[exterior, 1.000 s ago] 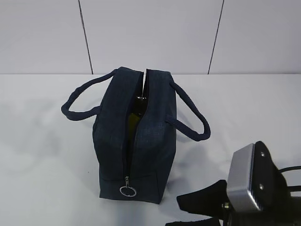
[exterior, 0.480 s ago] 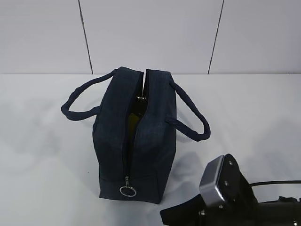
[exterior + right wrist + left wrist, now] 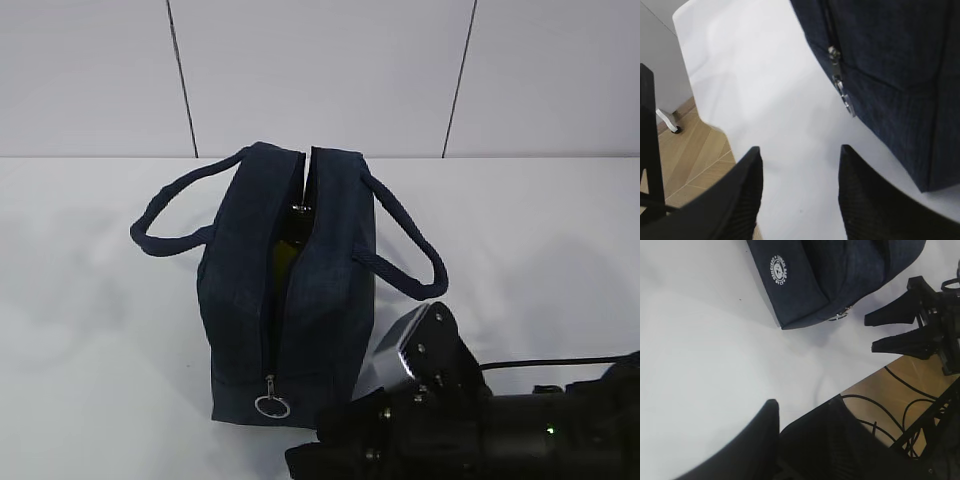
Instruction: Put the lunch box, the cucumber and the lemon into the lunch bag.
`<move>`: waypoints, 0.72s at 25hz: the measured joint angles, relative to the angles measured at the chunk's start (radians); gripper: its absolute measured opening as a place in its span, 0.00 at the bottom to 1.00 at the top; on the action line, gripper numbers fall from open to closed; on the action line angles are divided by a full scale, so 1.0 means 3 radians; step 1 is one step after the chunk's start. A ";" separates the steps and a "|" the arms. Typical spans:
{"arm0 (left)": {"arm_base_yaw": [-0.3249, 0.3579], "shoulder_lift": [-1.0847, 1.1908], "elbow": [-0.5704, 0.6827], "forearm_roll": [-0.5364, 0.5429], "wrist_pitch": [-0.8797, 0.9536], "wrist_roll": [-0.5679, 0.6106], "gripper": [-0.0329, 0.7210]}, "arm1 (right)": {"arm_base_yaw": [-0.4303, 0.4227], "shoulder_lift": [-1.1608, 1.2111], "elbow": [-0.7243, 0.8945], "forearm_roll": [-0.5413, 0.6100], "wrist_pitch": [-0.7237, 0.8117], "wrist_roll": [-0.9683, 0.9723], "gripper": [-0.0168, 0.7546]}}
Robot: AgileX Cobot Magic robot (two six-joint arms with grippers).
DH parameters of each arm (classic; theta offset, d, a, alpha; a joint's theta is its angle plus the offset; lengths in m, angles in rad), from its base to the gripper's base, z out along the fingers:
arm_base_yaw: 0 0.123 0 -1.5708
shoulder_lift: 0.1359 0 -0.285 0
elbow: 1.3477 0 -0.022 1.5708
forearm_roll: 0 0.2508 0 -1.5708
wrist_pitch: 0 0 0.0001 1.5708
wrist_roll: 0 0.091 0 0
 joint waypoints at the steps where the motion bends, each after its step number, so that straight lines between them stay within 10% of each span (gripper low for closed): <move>1: 0.0000 0.0000 0.0000 0.0000 0.0000 0.0000 0.36 | 0.0000 0.0052 -0.0038 0.0007 0.0000 0.0000 0.48; 18: 0.0000 0.0000 0.0000 0.0002 -0.0034 0.0000 0.36 | 0.0000 0.0367 -0.0352 0.0102 0.0042 0.0000 0.48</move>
